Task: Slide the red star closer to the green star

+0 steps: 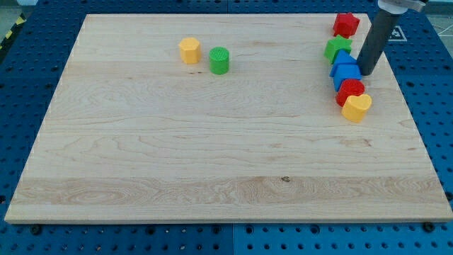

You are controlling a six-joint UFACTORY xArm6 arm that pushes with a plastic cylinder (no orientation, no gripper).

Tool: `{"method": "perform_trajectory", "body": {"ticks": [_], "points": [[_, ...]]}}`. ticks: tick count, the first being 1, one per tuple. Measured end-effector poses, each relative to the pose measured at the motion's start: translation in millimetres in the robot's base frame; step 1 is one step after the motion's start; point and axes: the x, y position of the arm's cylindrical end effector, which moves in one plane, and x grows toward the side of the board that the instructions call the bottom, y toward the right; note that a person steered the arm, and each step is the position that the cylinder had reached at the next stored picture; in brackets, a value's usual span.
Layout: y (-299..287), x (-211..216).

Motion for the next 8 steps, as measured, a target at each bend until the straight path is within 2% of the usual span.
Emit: {"method": "perform_trajectory", "body": {"ticks": [2, 3, 6, 7, 8], "points": [[11, 6], [37, -11], [40, -133], [31, -163], [15, -166]]}}
